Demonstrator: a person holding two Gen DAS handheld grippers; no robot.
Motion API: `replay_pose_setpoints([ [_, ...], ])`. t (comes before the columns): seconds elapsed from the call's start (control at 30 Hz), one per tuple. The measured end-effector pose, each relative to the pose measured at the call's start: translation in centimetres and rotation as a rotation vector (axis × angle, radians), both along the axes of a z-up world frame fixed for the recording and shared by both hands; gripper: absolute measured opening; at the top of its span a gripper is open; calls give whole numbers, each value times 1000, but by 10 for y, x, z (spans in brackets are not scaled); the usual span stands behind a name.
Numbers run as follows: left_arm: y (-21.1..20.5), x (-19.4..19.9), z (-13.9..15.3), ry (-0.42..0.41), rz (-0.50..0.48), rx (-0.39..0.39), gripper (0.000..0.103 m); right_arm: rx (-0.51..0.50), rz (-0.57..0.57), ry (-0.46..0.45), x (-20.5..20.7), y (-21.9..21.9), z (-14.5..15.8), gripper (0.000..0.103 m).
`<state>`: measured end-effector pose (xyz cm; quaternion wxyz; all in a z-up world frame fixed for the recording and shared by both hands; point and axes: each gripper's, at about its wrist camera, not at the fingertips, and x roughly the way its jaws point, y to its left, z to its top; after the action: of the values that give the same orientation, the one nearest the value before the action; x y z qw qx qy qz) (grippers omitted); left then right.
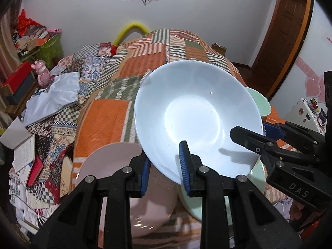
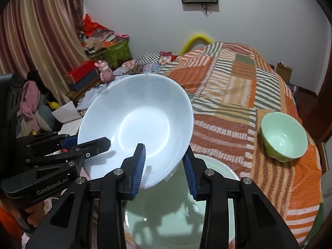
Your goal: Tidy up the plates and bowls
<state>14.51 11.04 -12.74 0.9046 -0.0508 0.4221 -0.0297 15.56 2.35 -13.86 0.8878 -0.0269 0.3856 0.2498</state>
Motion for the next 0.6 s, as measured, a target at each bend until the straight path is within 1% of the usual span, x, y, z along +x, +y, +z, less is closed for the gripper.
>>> replay_pose_setpoints([
  [0.3, 34, -31, -6, 6, 70, -12, 26, 0, 62, 15, -11, 33, -8, 33],
  [0.6, 58, -47, -20, 39, 120, -28, 26, -7, 113, 54, -16, 57, -22, 33],
])
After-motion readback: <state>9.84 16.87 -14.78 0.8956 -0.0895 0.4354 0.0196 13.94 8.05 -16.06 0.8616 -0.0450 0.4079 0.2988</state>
